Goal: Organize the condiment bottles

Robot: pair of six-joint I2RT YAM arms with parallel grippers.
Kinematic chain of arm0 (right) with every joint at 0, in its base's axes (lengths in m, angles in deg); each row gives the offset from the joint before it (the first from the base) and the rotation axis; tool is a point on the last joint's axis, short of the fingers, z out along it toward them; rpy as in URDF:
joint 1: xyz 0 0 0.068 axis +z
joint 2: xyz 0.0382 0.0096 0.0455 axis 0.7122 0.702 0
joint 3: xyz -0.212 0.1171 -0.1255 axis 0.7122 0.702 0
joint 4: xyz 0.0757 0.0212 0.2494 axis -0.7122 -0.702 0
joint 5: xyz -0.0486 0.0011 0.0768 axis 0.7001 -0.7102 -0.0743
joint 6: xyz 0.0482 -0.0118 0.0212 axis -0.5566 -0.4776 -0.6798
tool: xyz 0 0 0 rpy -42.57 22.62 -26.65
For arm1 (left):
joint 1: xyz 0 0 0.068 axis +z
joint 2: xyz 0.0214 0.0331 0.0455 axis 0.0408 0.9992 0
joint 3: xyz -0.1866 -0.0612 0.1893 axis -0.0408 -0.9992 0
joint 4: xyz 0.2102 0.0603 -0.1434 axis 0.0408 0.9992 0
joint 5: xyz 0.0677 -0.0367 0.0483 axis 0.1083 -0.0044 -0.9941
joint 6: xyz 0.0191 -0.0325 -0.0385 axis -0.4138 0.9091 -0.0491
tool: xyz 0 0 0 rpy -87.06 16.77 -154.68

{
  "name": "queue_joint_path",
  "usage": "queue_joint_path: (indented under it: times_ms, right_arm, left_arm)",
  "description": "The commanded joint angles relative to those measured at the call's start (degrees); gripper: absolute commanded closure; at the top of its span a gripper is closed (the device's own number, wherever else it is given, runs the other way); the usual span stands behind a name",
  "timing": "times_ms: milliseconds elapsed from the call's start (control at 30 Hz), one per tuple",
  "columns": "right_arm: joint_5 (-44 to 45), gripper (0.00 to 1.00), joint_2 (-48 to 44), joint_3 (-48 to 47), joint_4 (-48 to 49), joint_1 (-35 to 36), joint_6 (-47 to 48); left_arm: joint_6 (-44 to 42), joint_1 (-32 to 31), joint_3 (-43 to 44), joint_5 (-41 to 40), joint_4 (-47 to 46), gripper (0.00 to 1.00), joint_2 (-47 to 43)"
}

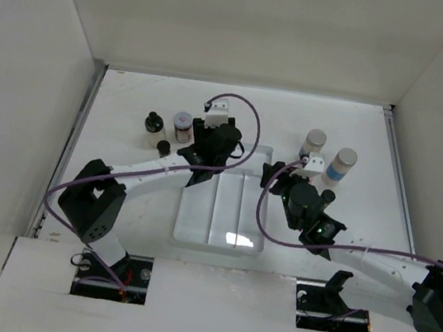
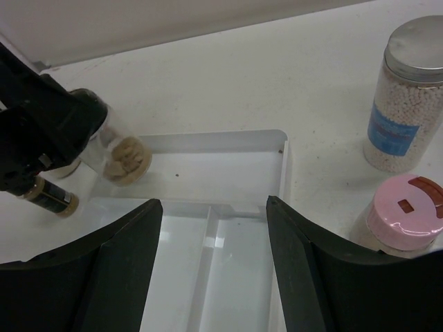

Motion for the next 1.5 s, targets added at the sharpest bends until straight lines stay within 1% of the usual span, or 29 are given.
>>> queue_joint_path:
  times_ms: [0,100,233,400,567,667,700,800,867,900,967,1033,1133,1367,1467]
  right_arm:
    - [-0.7,0.32,-0.8,0.0,3.4,-0.4,-0.8]
    - [0.5,0.32,-1.2,0.2,3.2,-1.0,-0.9]
    - [3.2,0.32,-1.6,0.9,1.0,-4.2,-3.5]
    - [1.1,0.32,-5.5,3.2,-0.3,-8.2,-7.8]
    - [0.9,0.32,-8.3,4.4,0.1,-8.8,-8.1]
    - [1.0,0.32,-8.5,4.5,0.1,-9.2,-8.2]
    - [1.0,0.32,-8.4,4.5,0.1,-9.2,-8.2]
    - [0.8,0.32,-8.0,4.4,0.1,-9.2,-8.2]
    - [0.7,0.32,-8.0,4.4,0.1,-9.2,-8.2]
    - [0.6,0.32,-8.0,4.4,0.0,-9.2,-8.2]
    - [0.6,0.31,-8.3,4.4,0.0,-9.2,-8.2]
    - [0.6,0.31,-8.4,4.4,0.0,-9.2,-8.2]
    - [0.4,0.31,-8.2,4.4,0.1,-9.2,-8.2]
    - [0.1,0.31,-6.6,3.7,0.4,-8.8,-7.8]
    - [0.0,0.31,-6.1,3.7,0.9,-8.8,-7.7]
  left_arm:
    - [-0.4,-0.8,3.5,0.7,-8.4,0.67,0.4]
    - [-0.4,-1.6,3.9,1.1,-10.4,0.67,2.8]
    - [-0.3,-2.1,4.9,1.6,-11.1,0.67,6.2]
    - [0.0,-3.1,4.8,1.9,-12.7,0.67,9.3]
    - [0.1,-3.8,4.5,1.5,-13.6,0.63,11.5]
    - [0.2,-4.4,3.9,1.2,-14.1,0.54,12.3]
    - [0.2,-4.6,3.6,1.1,-14.3,0.50,12.3]
    - [0.2,-5.2,2.4,0.0,-15.1,0.33,11.4]
    - [0.2,-5.3,1.6,-0.2,-15.1,0.24,10.0]
    - [0.2,-5.3,1.2,-0.3,-15.1,0.21,8.9]
    - [0.0,-5.0,0.4,-0.4,-15.1,0.18,6.7]
    - [-0.3,-4.3,-0.3,-0.5,-14.5,0.17,3.8]
    - [-0.4,-1.7,-1.9,-0.3,-13.0,0.19,-1.3]
    - [1.4,8.6,-3.6,1.7,-1.5,0.22,-9.5]
    - [2.9,11.3,-6.9,1.1,0.2,0.25,-14.3]
